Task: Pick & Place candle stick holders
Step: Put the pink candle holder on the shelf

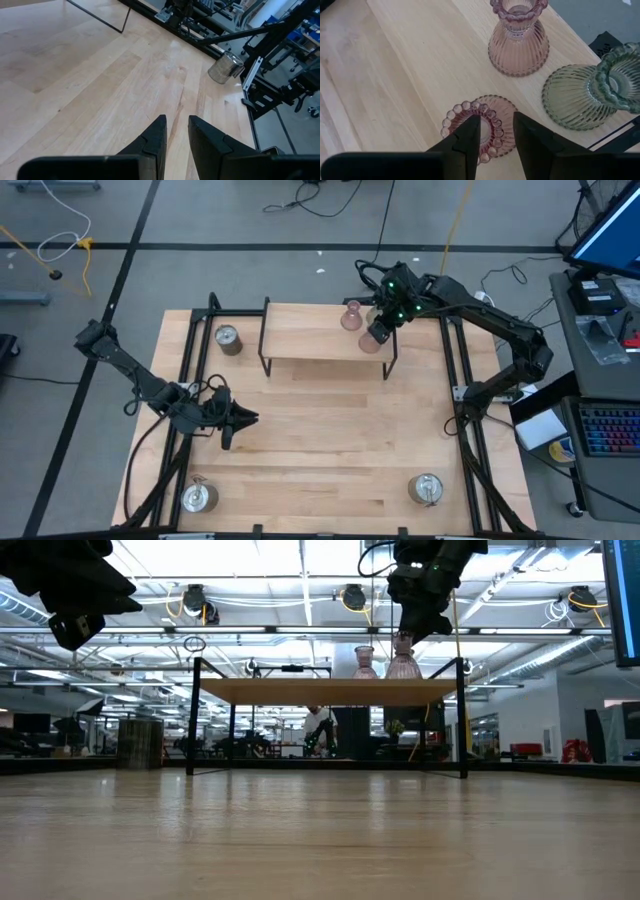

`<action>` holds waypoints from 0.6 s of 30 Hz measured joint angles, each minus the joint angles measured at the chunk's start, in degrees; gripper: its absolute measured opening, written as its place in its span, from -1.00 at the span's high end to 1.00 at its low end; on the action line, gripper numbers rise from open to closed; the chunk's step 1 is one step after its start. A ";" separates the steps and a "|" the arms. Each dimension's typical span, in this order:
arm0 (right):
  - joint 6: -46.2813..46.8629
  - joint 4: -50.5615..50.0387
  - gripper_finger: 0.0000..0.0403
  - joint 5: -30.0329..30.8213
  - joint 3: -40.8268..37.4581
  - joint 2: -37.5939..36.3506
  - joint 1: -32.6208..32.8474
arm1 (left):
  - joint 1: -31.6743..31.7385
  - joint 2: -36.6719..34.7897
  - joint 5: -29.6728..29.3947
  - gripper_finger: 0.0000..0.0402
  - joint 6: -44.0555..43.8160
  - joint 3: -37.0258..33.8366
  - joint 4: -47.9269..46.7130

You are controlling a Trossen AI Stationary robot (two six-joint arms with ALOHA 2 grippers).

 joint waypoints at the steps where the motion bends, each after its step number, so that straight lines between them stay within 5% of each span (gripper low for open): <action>1: 0.02 0.04 0.45 -0.02 0.00 -0.01 0.01 | 0.00 -0.02 0.00 0.60 0.00 0.00 0.00; 18: 1.54 1.34 0.39 -0.37 0.00 -0.09 0.04 | 0.00 0.00 0.00 0.60 0.11 0.00 0.10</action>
